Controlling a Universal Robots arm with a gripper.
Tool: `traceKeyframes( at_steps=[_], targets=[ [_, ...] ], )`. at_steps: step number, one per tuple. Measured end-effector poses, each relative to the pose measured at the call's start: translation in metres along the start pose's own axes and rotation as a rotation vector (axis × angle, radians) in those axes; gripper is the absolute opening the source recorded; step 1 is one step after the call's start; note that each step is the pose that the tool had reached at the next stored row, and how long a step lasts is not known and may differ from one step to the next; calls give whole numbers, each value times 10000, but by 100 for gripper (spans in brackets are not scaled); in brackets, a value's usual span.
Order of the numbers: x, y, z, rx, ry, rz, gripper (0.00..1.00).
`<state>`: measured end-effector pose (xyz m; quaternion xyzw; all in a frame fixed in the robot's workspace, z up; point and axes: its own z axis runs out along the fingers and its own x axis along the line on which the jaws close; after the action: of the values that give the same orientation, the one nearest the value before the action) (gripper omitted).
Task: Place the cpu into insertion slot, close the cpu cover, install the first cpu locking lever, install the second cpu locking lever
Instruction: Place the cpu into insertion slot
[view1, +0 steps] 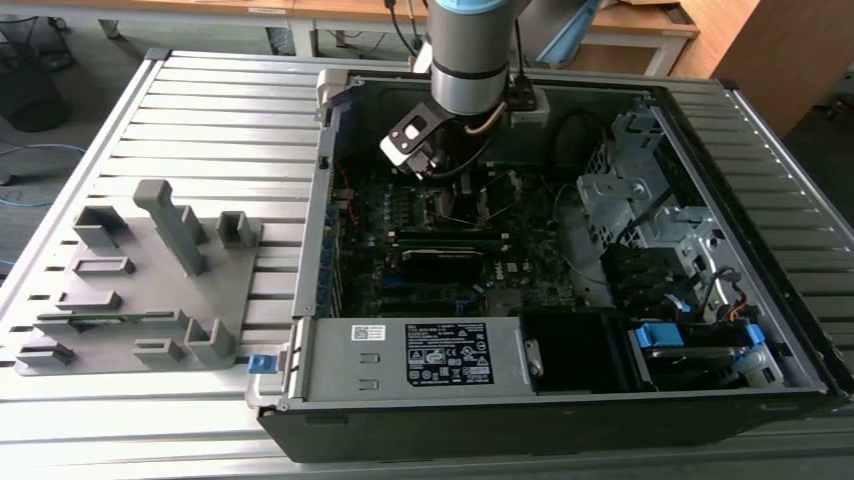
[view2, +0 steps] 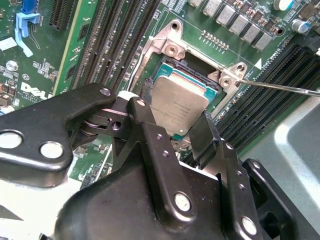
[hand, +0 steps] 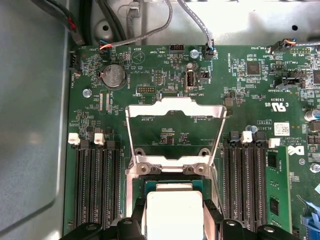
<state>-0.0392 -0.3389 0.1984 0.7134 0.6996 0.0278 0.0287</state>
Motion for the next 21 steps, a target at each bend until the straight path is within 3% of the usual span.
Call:
traceKeyframes(
  at_steps=[21],
  targets=[
    [39, -12, 32, 2, -2, 154, 54]
  ],
)
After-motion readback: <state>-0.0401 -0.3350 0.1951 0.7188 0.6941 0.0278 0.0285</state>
